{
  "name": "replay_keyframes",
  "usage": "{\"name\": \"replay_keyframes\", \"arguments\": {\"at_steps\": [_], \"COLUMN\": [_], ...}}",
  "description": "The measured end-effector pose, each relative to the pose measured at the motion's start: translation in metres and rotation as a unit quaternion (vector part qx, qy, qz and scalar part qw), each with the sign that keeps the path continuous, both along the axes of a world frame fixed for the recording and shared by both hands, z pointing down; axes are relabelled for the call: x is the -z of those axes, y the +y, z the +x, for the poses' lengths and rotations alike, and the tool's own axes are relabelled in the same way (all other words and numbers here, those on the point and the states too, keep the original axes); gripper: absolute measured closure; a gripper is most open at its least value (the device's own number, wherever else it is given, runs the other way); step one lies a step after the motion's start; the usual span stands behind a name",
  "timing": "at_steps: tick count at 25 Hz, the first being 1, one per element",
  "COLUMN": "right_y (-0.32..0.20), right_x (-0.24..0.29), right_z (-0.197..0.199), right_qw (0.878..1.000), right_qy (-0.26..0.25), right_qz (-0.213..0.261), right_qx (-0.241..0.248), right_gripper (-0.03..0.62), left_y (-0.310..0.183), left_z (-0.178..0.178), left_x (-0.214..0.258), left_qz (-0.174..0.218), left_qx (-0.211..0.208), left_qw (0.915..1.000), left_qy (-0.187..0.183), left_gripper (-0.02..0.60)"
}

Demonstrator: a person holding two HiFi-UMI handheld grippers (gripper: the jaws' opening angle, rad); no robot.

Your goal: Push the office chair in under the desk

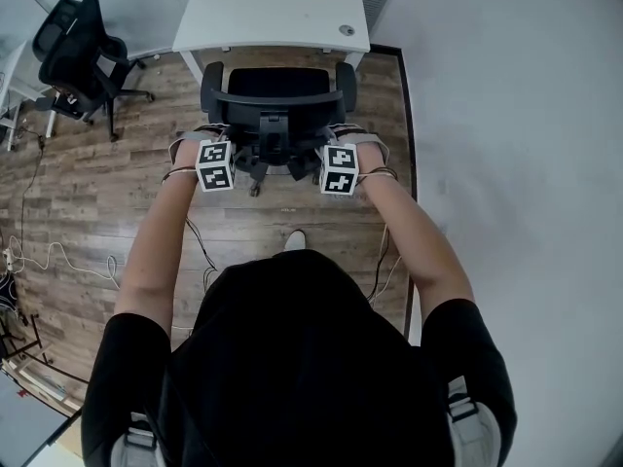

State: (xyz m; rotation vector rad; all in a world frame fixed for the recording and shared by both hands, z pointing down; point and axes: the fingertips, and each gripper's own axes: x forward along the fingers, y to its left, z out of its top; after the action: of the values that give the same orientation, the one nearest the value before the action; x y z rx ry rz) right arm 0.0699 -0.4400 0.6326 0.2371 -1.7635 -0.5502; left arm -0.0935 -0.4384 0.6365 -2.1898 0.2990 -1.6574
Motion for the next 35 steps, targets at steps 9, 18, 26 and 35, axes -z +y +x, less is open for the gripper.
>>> {"name": "replay_keyframes", "arguments": {"at_steps": [9,18,26,35], "right_y": [-0.018,-0.070,-0.090,-0.083], "right_x": [-0.003,-0.001,0.003,-0.001], "right_z": [-0.002,-0.032,-0.048,-0.053], "right_qw": [1.000,1.000,1.000,0.999], "right_qy": [-0.008,-0.006,-0.006,-0.010], "right_qz": [0.001,0.002,0.005,-0.020], "right_qx": [-0.003,-0.020,-0.030,-0.038], "right_gripper": [0.507,0.507,0.507,0.478], "left_y": [-0.018,-0.075,-0.102,-0.102], "left_z": [-0.002,-0.032,-0.049,-0.052], "left_x": [-0.002,-0.001,0.001,0.001], "left_qz": [-0.008,-0.014,0.000,0.023], "left_qx": [0.002,-0.005,-0.019,-0.039], "left_qw": [1.0000,0.9999,0.9998,0.9990], "left_qy": [-0.003,-0.006,-0.009,-0.007], "left_gripper": [0.509,0.509,0.511,0.512]}}
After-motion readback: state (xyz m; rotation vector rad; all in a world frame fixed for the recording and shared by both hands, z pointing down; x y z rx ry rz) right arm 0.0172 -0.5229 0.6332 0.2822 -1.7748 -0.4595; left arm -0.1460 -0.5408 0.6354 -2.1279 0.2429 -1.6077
